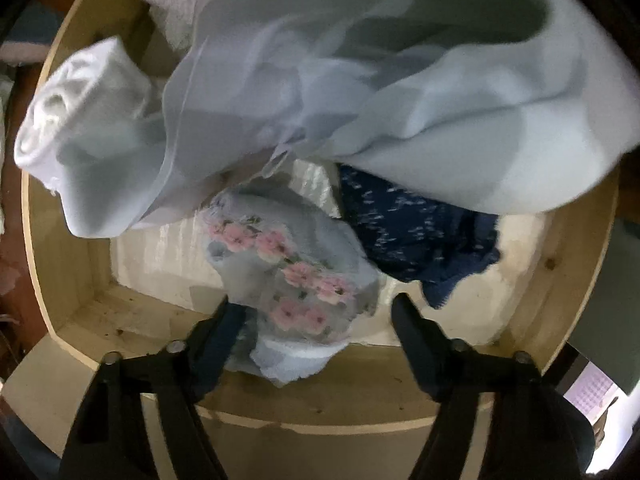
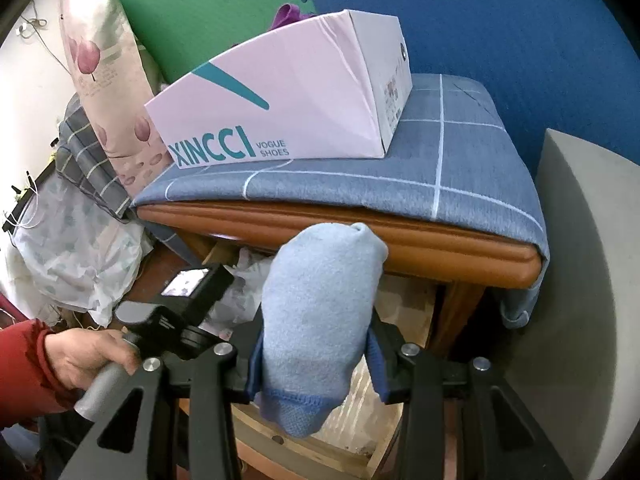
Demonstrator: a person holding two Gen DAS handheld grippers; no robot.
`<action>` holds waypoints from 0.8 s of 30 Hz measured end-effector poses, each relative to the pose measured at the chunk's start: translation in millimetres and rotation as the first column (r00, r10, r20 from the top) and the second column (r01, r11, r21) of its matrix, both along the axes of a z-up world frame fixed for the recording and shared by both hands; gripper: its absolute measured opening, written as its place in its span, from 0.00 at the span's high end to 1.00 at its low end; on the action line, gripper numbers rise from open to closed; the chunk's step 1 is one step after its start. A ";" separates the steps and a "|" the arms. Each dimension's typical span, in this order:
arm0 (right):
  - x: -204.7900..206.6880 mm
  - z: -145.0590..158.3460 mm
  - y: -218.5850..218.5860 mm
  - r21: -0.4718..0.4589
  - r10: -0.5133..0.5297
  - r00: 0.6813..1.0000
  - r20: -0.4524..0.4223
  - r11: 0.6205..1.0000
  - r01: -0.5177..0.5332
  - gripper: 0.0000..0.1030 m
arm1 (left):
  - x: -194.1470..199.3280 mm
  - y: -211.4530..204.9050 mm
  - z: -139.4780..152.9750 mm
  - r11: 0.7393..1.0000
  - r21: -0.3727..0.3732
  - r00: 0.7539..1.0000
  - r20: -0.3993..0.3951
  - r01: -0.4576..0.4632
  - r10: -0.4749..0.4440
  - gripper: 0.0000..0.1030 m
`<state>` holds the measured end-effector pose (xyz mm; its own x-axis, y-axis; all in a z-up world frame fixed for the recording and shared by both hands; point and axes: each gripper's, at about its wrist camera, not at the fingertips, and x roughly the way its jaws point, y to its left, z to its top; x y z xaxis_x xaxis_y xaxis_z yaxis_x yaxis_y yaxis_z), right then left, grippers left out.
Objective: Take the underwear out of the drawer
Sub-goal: 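Grasp the pink floral lace garment with the left gripper while the right gripper lifts the sock, then carry the pink floral garment with the left gripper and release it into the white box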
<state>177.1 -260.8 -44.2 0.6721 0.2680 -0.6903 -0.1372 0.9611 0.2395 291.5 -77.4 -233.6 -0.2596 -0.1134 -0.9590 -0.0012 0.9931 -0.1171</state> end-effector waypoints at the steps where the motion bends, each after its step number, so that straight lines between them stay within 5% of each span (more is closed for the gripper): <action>1: 0.1 -0.1 0.4 -0.003 -0.001 1.000 -0.001 1.000 0.001 0.60 | 0.2 -0.1 -1.6 1.000 -0.001 1.000 -0.005 0.001 -0.001 0.50; 7: 1.7 -1.5 3.3 -0.006 0.005 1.000 -0.009 1.000 -0.005 0.60 | 2.3 11.5 5.8 0.999 -0.049 1.000 0.011 0.005 -0.005 0.83; 17: 3.3 -3.6 10.2 -0.032 0.013 1.000 -0.014 0.999 -0.013 0.60 | -24.7 26.4 51.7 0.989 -0.116 0.984 0.162 0.088 -0.068 0.85; 24: 3.9 -4.5 13.8 -0.053 0.014 1.000 -0.016 0.999 -0.015 0.60 | -42.1 41.1 112.2 0.978 -0.124 0.946 0.299 0.165 -0.122 0.85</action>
<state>181.0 -247.0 -48.7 0.6572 0.2404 -0.7144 -0.1476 0.9705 0.1908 249.4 -36.3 -121.4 0.0016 -0.2390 -0.9710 0.1957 0.9523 -0.2341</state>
